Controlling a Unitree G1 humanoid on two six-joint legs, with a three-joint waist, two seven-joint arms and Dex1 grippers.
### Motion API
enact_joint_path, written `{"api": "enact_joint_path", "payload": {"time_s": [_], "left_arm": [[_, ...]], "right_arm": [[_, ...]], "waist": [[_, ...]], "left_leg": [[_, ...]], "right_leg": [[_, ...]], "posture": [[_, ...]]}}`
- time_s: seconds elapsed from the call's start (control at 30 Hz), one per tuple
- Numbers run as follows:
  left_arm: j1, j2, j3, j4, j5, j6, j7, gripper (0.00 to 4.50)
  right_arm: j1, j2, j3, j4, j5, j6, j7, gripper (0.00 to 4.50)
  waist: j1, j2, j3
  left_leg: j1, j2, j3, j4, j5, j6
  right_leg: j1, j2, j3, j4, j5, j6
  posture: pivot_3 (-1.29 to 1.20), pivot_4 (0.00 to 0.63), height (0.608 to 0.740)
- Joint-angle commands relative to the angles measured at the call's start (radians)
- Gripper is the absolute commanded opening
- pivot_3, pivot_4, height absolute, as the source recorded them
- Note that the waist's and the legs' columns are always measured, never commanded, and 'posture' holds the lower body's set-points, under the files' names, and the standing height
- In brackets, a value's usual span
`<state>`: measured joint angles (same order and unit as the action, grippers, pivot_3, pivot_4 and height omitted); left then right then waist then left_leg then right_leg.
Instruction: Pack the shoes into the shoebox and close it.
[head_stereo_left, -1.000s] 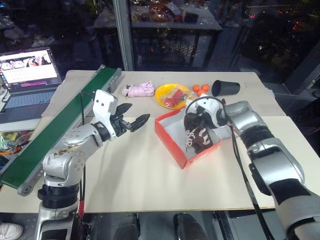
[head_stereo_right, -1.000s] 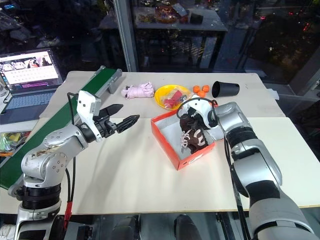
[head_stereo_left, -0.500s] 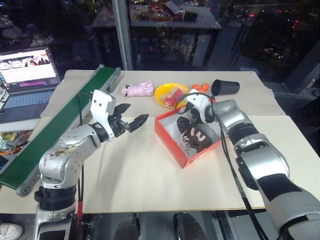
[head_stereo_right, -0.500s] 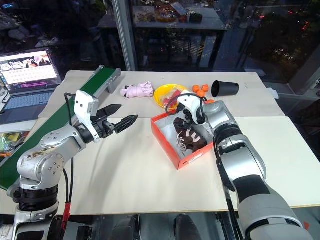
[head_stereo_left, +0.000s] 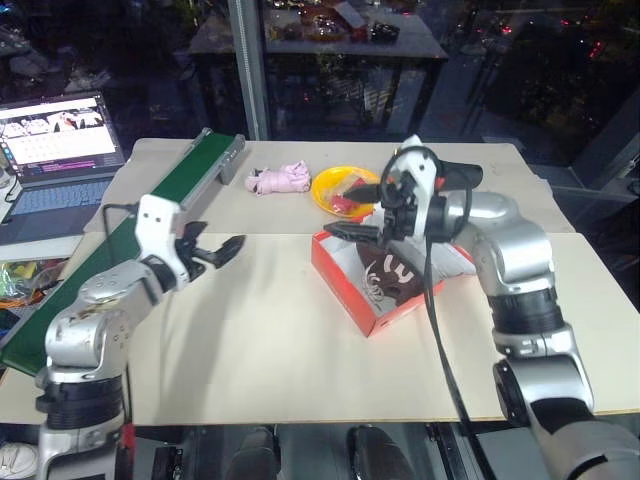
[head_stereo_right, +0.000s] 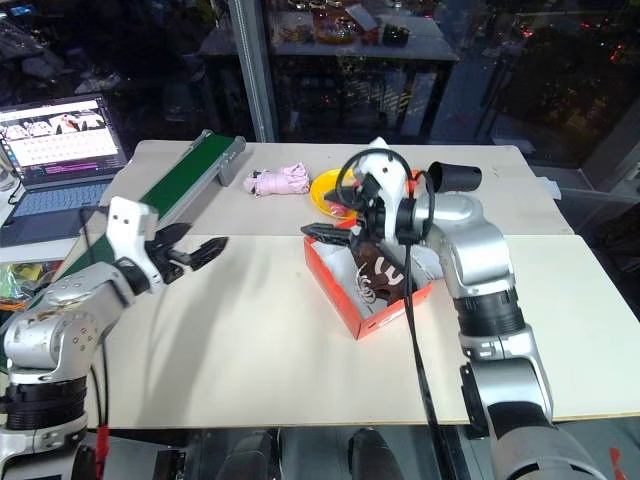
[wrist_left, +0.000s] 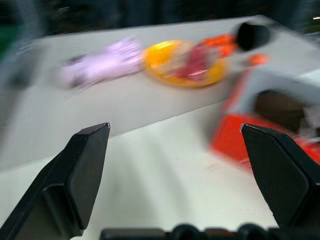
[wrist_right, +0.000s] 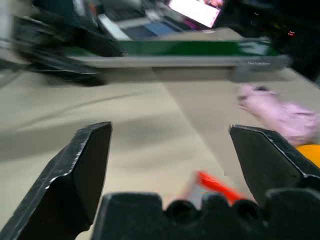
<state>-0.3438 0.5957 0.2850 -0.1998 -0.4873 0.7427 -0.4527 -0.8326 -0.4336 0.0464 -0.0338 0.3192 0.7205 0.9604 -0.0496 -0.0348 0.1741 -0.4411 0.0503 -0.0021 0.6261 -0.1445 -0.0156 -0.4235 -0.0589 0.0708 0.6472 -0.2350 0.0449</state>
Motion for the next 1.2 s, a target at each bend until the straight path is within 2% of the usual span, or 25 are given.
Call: {"api": "enact_joint_path", "payload": {"time_s": [0.03, 0.3, 0.57, 0.8, 1.07, 1.2], "left_arm": [[0.020, 0.035, 0.071, 0.032, 0.041, -0.081, 0.012, 4.50], [0.045, 0.104, 0.204, 0.199, 0.093, -0.210, 0.026, 4.50], [0.077, 0.155, 0.233, 0.320, 0.126, -0.326, -0.026, 4.50], [0.119, 0.134, 0.244, 0.379, 0.130, -0.422, -0.066, 4.50], [0.168, 0.085, 0.250, 0.378, 0.134, -0.498, -0.025, 4.50], [0.164, 0.068, 0.232, 0.368, 0.141, -0.517, -0.007, 4.50]], "right_arm": [[0.019, 0.033, -0.041, -0.114, 0.058, 0.037, -0.079, 4.40], [0.047, 0.074, 0.003, -0.118, 0.078, 0.009, -0.110, 4.40], [0.069, 0.113, 0.037, -0.060, 0.064, -0.080, -0.109, 4.40], [0.128, 0.123, 0.059, -0.126, 0.077, -0.080, -0.146, 4.40], [0.236, 0.134, 0.091, -0.229, 0.072, -0.059, -0.201, 4.40], [0.245, 0.158, 0.094, -0.217, 0.063, -0.066, -0.250, 4.40]], "waist": [[0.001, 0.000, 0.000], [0.006, 0.000, 0.000], [0.007, 0.000, 0.000], [0.007, -0.001, 0.000], [0.008, -0.001, 0.000], [0.009, -0.002, -0.001]], "left_leg": [[0.000, 0.000, 0.000, 0.000, 0.000, 0.000], [0.000, 0.000, 0.000, -0.001, 0.000, 0.000], [0.000, 0.001, 0.000, -0.001, 0.000, 0.000], [0.000, 0.001, 0.001, -0.001, 0.000, 0.000], [0.000, 0.002, 0.001, -0.002, 0.000, 0.000], [0.000, 0.002, 0.001, -0.001, 0.000, 0.000]], "right_leg": [[0.000, 0.000, 0.000, 0.000, 0.000, 0.000], [-0.001, 0.000, 0.000, -0.001, -0.001, -0.001], [-0.001, 0.000, 0.000, -0.001, 0.000, -0.001], [-0.001, -0.001, -0.001, -0.001, -0.001, -0.002], [-0.001, -0.001, -0.001, -0.001, -0.001, -0.003], [-0.001, -0.001, -0.001, -0.001, 0.000, -0.002]], "posture": [[0.00, 0.150, 0.740], [0.00, 0.150, 0.740], [0.00, 0.150, 0.740], [0.00, 0.150, 0.740], [0.00, 0.150, 0.740], [0.00, 0.150, 0.740]]}}
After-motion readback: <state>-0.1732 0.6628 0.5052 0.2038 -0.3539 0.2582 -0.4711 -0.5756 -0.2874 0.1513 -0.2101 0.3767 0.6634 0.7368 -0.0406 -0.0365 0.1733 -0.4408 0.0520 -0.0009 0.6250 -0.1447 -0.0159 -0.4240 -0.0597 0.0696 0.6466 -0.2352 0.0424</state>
